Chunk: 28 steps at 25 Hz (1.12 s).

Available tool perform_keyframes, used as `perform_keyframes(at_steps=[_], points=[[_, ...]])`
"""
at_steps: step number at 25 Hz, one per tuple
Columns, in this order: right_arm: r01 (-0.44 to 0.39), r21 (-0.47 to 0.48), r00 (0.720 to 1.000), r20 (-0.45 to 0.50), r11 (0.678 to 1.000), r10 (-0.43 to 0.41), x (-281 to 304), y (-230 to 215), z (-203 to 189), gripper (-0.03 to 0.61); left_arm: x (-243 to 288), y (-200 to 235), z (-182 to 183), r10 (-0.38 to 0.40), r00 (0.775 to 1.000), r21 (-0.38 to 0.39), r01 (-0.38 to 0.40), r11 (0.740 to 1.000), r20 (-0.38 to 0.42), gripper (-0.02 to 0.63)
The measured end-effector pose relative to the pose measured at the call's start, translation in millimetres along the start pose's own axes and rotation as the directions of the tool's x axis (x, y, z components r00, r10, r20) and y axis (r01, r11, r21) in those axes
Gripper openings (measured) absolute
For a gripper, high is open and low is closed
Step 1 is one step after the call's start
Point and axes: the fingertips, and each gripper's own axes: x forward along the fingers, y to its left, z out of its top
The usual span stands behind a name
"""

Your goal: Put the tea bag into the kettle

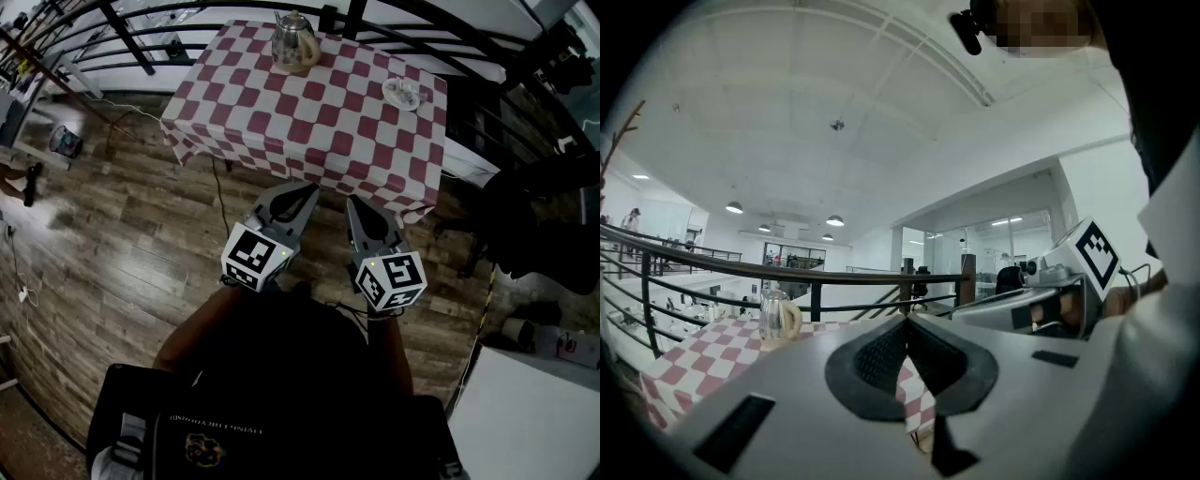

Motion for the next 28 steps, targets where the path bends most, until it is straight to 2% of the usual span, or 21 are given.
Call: perform_keyframes(at_steps=[10, 15, 23, 28], points=[[-0.003, -0.001, 1.000, 0.000, 1.000, 0.003, -2.1, 5.5, -2.0, 0.015, -6.1, -1.4, -3.5, 0.003, 1.000, -0.003, -0.003, 1.000, 0.001, 0.006], [-0.035, 0.022, 0.999, 0.040, 0.999, 0.034, -0.1, 9.9, 5.3, 0.017, -8.1, 2.1, -1.2, 0.007, 1.000, -0.003, -0.007, 1.000, 0.003, 0.006], [-0.057, 0.040, 0.998, 0.043, 0.998, 0.055, 6.5, 11.8, 3.7, 0.017, -9.3, 10.5, -3.1, 0.020, 1.000, -0.009, -0.020, 1.000, 0.005, 0.006], [-0.047, 0.039, 0.998, 0.040, 0.998, 0.045, 12.6, 5.1, 5.9, 0.017, -6.0, 18.7, -4.1, 0.026, 1.000, -0.013, -0.026, 1.000, -0.005, 0.006]])
